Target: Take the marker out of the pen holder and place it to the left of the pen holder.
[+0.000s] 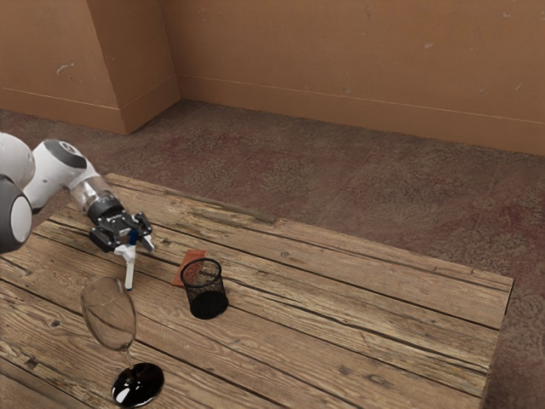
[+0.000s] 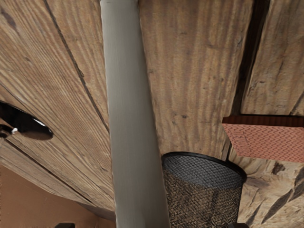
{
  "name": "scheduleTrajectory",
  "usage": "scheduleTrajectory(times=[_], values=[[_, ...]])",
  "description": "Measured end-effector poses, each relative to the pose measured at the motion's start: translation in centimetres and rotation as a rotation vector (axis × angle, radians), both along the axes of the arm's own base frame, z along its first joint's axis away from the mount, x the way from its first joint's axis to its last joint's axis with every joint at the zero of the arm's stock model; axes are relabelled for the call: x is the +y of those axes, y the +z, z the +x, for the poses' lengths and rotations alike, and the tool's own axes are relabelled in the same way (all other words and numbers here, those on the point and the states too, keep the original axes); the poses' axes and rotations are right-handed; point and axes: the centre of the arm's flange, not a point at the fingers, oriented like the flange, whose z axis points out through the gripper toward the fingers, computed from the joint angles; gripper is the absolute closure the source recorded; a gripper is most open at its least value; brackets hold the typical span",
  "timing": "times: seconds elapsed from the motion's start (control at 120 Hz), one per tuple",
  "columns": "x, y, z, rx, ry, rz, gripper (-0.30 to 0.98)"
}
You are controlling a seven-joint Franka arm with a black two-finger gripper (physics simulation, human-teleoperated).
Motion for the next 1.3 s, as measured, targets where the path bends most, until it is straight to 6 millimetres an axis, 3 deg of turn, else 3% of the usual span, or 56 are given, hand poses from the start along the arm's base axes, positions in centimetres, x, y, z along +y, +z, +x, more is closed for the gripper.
scheduleTrajectory(times=[0.15,0.35,0.617,1.1,1.133,1.167,1.233,1.3], values=[[0.0,-0.1,-0.1,-0.005,-0.013,-0.015,0.15],[0.1,-0.4,-0.3,-0.003,-0.026,-0.038,0.07],[0.7,-2.8,1.2,-0.048,-0.02,-0.018,0.04],[2.9,-2.3,3.1,-0.2,-0.025,0.148,0.02],[3.0,-1.8,3.2,-0.211,-0.029,0.159,0.02],[2.6,0.4,3.5,-0.24,-0.045,0.17,0.02],[-0.3,7.6,3.7,-0.32,-0.115,0.193,0.02],[-4.5,15.3,2.7,-0.401,-0.219,0.24,0.02]])
